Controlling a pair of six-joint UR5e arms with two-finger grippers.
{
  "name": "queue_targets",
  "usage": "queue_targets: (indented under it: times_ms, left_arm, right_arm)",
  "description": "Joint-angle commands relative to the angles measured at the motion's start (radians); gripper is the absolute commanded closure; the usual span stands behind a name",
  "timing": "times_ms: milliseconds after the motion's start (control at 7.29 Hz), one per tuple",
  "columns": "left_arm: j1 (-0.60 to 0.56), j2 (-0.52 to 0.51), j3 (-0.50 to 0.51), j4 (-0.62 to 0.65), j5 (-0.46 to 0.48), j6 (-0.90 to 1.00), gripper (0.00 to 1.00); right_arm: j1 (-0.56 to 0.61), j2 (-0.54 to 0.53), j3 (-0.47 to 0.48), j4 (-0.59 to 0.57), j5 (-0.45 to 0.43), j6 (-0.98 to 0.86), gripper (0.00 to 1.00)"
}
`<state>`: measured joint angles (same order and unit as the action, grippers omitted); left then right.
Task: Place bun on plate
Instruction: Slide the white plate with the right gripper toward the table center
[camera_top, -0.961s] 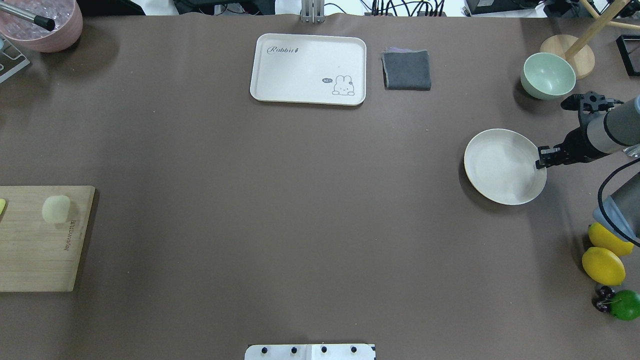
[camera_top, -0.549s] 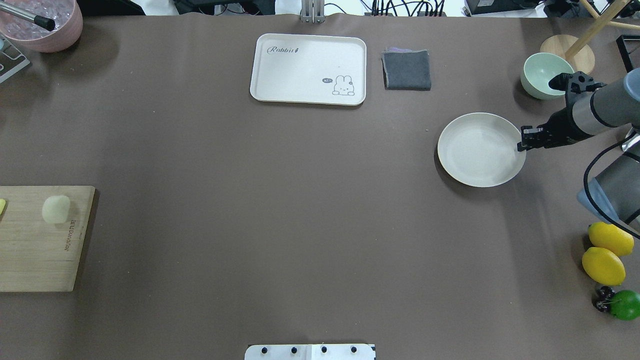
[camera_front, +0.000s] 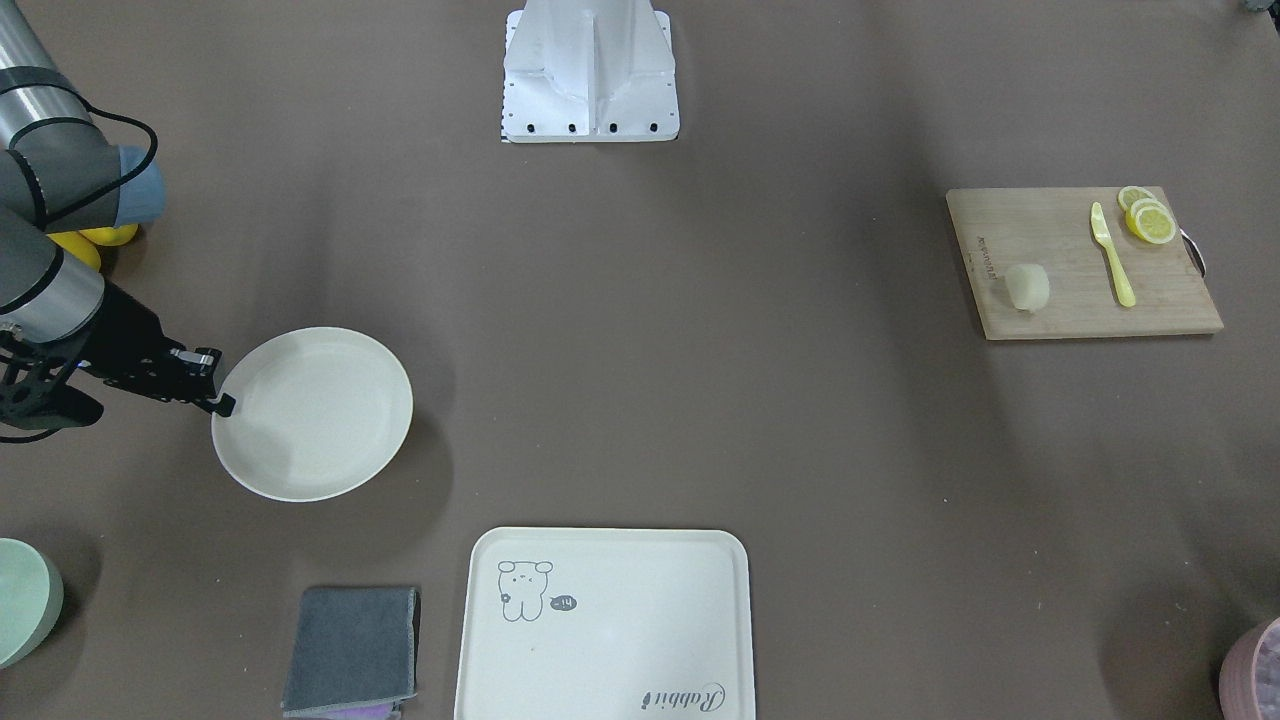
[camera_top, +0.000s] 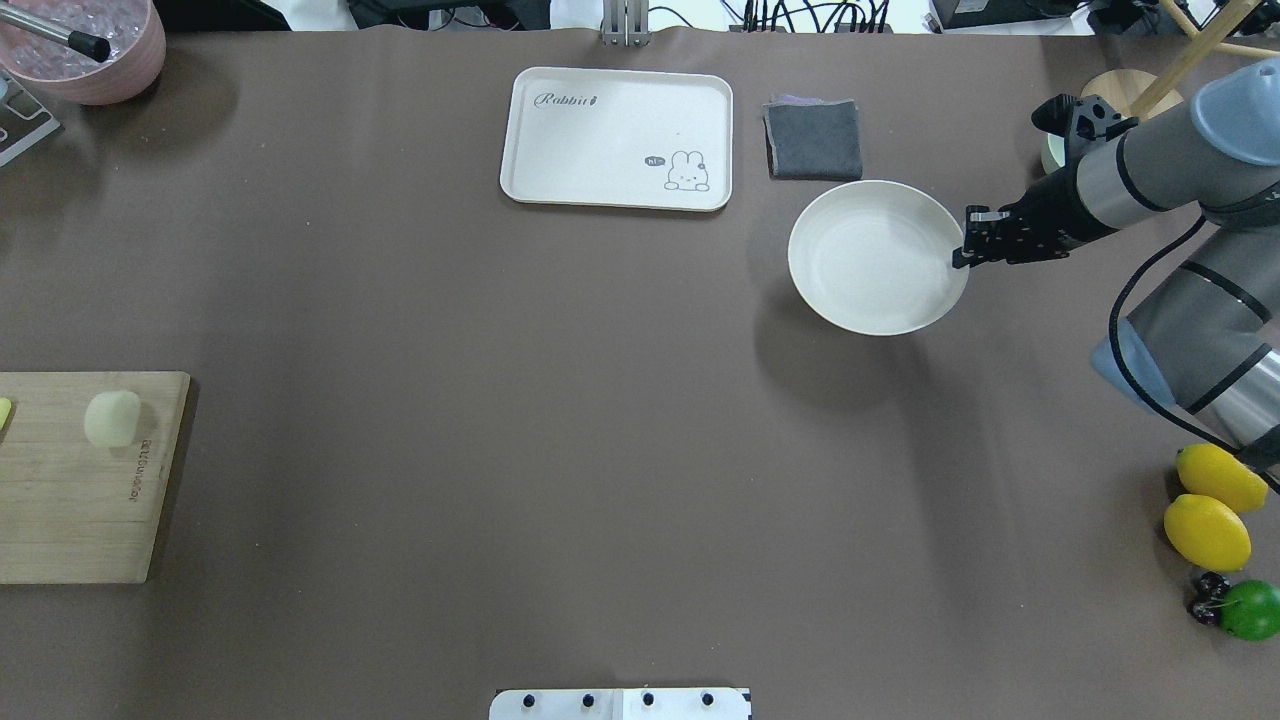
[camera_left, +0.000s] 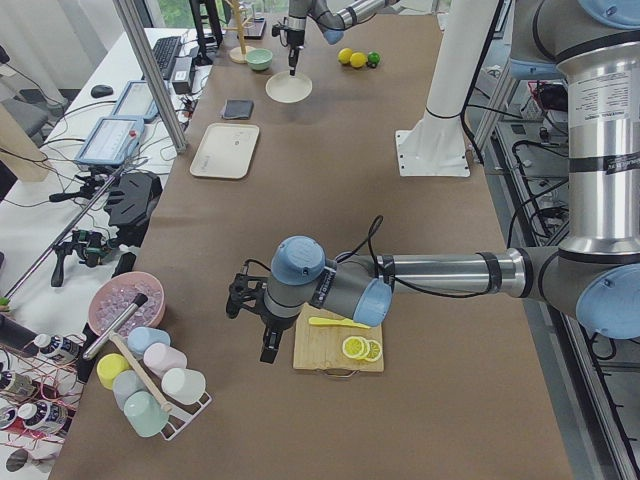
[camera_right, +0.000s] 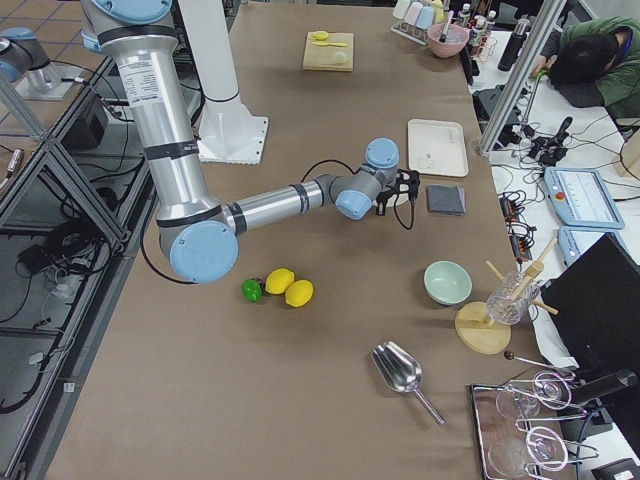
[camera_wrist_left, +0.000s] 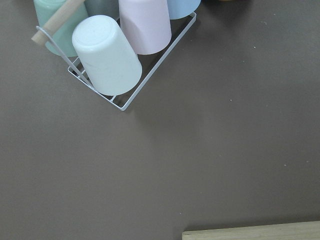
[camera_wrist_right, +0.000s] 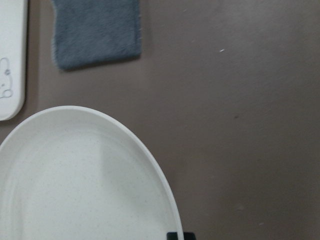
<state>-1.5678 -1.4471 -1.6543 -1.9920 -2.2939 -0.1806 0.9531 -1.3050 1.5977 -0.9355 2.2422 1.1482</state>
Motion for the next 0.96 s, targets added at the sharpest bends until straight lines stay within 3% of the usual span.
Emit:
queue_targets:
  times_ms: [0,275,549,824]
  left_arm:
    - [0.114,-0.001,-0.001,-0.158,-0.015,-0.253,0.03]
    - [0.253,-0.007,-0.001,-0.278,-0.002,-0.471,0.02]
    - [0.313,-0.021,-0.002,-0.280,0.042,-0.488,0.02]
    - [0.366,-0.041,-0.004,-0.307,0.051,-0.551,0.02]
  right_arm:
    - [-0.165,0.046,0.094,-0.009,-0.138,0.199,1.00]
    - [-0.281,0.111,0.111,-0.057,-0.243,0.287,1.00]
    - [-0.391,0.243,0.100,-0.234,-0.373,0.300,1.00]
    - [-0.439,0.263,0.070,-0.240,-0.418,0.303,1.00]
